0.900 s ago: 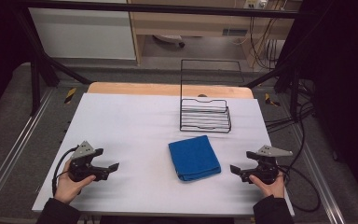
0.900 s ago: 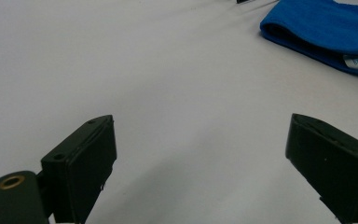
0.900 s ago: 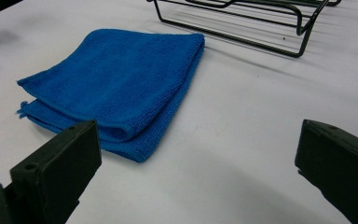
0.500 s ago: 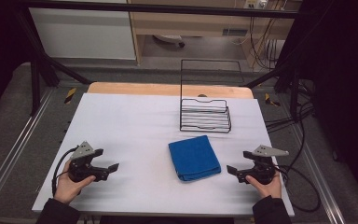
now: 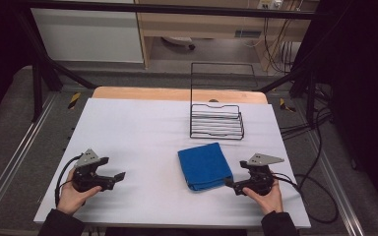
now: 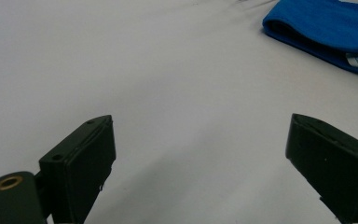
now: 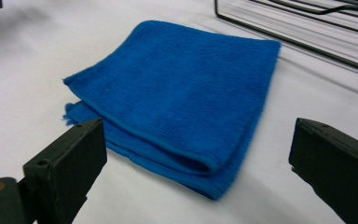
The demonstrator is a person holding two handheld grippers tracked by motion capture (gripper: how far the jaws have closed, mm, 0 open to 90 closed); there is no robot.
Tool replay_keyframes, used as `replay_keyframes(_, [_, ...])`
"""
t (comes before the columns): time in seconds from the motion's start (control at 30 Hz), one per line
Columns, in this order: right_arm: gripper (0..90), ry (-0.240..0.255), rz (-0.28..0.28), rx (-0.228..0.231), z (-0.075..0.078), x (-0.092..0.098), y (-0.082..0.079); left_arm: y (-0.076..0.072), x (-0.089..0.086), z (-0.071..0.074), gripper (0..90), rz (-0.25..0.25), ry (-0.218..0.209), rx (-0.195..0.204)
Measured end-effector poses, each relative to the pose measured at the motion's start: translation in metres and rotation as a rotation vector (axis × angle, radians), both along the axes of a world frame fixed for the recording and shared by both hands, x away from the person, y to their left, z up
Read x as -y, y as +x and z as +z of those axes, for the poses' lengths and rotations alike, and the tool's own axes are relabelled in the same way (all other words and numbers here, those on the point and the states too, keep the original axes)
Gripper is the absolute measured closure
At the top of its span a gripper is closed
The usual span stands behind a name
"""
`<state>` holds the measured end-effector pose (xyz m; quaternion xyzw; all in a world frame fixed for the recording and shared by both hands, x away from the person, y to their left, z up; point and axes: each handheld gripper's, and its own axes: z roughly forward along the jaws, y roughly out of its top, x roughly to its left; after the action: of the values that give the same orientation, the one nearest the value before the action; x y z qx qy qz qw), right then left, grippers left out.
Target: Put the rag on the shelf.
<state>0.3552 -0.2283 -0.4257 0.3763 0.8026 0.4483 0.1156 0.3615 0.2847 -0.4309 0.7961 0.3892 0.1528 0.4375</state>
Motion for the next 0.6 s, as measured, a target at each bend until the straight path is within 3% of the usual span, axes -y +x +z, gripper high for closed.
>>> replay_keyframes(0.3, [12.3, -0.01, 0.071, -0.006, 0.002, -0.036, -0.005, 0.001, 0.0, -0.001, 9.6, 0.002, -0.002, -0.01])
replay_keyframes(0.4, [19.7, -0.006, 0.1, -0.026, 0.002, -0.048, -0.006, 0.001, 0.001, -0.001, 9.7, -0.003, 0.002, -0.011])
replay_keyframes(0.6, [36.0, -0.019, 0.156, -0.019, 0.001, -0.073, -0.009, 0.001, 0.002, -0.002, 10.3, -0.001, 0.002, -0.015])
